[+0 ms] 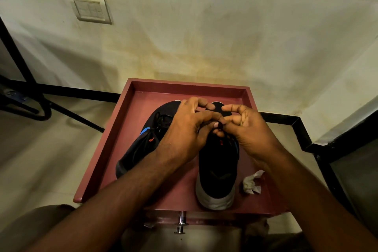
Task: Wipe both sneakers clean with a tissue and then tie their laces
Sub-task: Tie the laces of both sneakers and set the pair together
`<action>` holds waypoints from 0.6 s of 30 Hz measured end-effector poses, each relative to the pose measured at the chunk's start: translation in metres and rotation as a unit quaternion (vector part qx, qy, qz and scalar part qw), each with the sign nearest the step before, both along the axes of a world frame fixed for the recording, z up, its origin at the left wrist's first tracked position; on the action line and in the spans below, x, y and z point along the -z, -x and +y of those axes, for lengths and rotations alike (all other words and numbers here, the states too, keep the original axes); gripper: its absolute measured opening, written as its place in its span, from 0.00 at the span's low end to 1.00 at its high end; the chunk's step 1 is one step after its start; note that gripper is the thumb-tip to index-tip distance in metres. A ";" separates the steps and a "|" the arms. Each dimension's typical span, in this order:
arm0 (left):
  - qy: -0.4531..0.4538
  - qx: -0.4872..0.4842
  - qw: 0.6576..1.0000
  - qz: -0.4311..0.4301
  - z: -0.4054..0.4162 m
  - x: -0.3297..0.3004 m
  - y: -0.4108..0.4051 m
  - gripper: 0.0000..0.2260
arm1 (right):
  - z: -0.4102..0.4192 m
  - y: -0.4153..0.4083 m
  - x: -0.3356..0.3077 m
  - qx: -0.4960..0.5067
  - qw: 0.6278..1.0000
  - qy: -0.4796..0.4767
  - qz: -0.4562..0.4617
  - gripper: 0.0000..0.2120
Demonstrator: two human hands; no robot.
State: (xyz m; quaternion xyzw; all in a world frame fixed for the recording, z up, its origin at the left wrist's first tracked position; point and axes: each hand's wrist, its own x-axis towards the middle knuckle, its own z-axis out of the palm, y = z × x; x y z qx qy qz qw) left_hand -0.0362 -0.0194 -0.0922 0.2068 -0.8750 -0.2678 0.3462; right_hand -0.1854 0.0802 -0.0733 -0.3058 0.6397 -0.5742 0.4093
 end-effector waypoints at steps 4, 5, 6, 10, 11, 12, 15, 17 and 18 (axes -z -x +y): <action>-0.081 0.032 0.996 0.032 -0.002 -0.001 0.000 0.08 | 0.004 0.006 -0.003 -0.063 0.998 -0.001 0.017 0.19; -0.100 0.023 0.994 0.036 -0.002 -0.001 0.000 0.08 | 0.007 0.008 -0.005 -0.081 0.997 -0.002 0.016 0.20; -0.113 0.008 0.993 0.039 -0.002 -0.002 0.000 0.09 | 0.008 0.010 -0.007 -0.094 0.995 -0.003 0.014 0.21; -0.162 -0.046 0.985 0.035 -0.001 -0.003 0.000 0.11 | 0.010 0.010 -0.008 -0.073 0.989 -0.017 0.126 0.19; -0.169 -0.053 0.984 0.031 -0.002 -0.002 0.000 0.10 | 0.010 0.010 -0.007 -0.057 0.980 -0.016 0.191 0.17; -0.167 -0.054 0.984 0.020 -0.004 -0.002 0.000 0.08 | 0.010 0.009 -0.006 -0.044 0.969 -0.007 0.245 0.14; -0.110 -0.025 0.991 -0.065 -0.007 -0.002 0.000 0.06 | 0.009 0.008 -0.006 -0.038 0.943 0.051 0.327 0.09; -0.064 0.012 0.990 -0.121 -0.007 -0.005 0.001 0.07 | 0.010 0.009 -0.004 -0.031 0.926 0.077 0.368 0.07; -0.063 0.026 0.988 -0.140 -0.009 -0.005 0.001 0.07 | 0.009 0.009 -0.003 -0.028 0.920 0.084 0.381 0.06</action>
